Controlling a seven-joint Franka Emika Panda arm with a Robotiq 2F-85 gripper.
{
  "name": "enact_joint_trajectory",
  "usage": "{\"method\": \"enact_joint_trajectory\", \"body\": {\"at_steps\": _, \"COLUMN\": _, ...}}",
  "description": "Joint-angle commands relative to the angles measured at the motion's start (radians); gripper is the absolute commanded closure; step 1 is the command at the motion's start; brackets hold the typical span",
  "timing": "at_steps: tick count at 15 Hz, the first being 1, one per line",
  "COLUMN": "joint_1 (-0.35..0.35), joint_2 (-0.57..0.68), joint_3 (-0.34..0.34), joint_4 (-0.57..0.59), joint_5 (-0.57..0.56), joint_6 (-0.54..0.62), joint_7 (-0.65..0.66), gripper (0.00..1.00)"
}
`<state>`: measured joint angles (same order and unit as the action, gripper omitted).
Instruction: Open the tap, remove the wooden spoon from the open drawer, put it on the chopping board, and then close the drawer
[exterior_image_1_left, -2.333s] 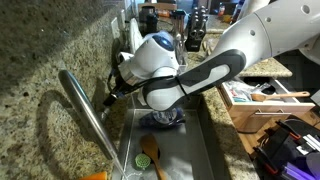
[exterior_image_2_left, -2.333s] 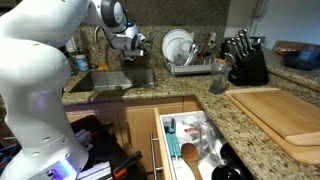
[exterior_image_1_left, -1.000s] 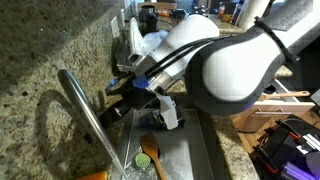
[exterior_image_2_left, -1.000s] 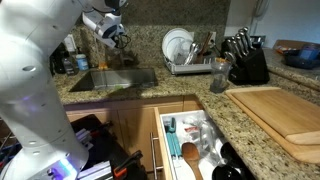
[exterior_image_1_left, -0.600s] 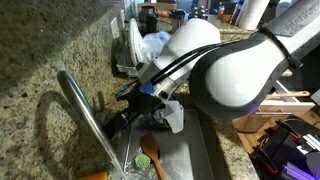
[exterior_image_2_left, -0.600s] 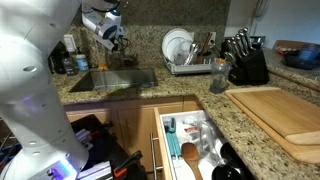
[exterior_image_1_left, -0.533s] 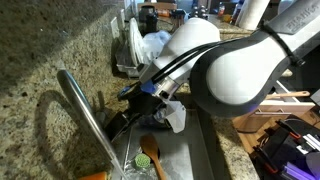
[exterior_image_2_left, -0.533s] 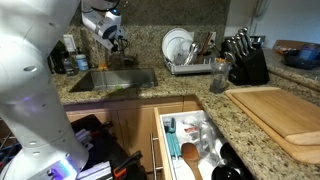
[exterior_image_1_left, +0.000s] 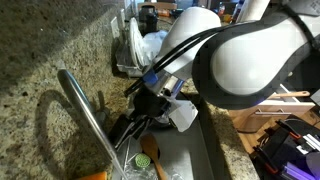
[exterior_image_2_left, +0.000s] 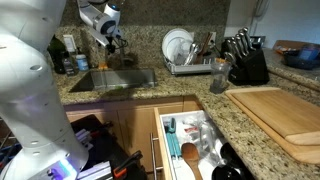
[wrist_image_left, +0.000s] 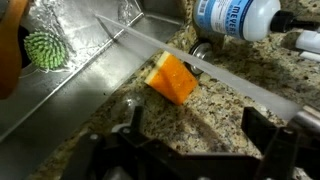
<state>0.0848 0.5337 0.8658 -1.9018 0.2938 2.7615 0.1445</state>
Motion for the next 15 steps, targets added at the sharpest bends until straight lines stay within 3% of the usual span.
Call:
{"method": "enact_joint_trajectory", "body": {"at_steps": 1, "joint_1": 0.039, "joint_2": -0.015, "joint_3": -0.042, "joint_4": 0.008, "joint_5": 0.056, "joint_6": -0.009, "joint_7": -0.038, "gripper": 0.00}}
{"method": "enact_joint_trajectory", "body": {"at_steps": 2, "joint_1": 0.048, "joint_2": -0.038, "joint_3": -0.088, "joint_4": -0.009, "joint_5": 0.035, "joint_6": -0.048, "joint_7": -0.014, "gripper": 0.00}}
{"method": "enact_joint_trajectory", "body": {"at_steps": 6, "joint_1": 0.023, "joint_2": -0.262, "joint_3": -0.183, "joint_4": -0.266, "joint_5": 0.106, "joint_6": -0.002, "joint_7": 0.057, "gripper": 0.00}}
{"method": "enact_joint_trajectory", "body": {"at_steps": 8, "joint_1": -0.007, "joint_2": -0.353, "joint_3": -0.170, "joint_4": -0.369, "joint_5": 0.059, "joint_6": 0.037, "joint_7": 0.144, "gripper": 0.00}}
{"method": "enact_joint_trajectory", "body": {"at_steps": 9, "joint_1": -0.005, "joint_2": -0.403, "joint_3": -0.163, "joint_4": -0.397, "joint_5": 0.093, "joint_6": 0.052, "joint_7": 0.146, "gripper": 0.00}}
{"method": "enact_joint_trajectory", "body": {"at_steps": 10, "joint_1": 0.061, "joint_2": -0.266, "joint_3": -0.231, "joint_4": -0.271, "joint_5": 0.100, "joint_6": 0.009, "joint_7": 0.073, "gripper": 0.00}}
{"method": "enact_joint_trajectory", "body": {"at_steps": 12, "joint_1": 0.072, "joint_2": -0.353, "joint_3": -0.239, "joint_4": -0.335, "joint_5": 0.098, "joint_6": 0.023, "joint_7": 0.115, "gripper": 0.00}}
{"method": "enact_joint_trajectory", "body": {"at_steps": 15, "joint_1": 0.152, "joint_2": -0.481, "joint_3": -0.336, "joint_4": -0.405, "joint_5": 0.063, "joint_6": -0.117, "joint_7": 0.344, "gripper": 0.00}}
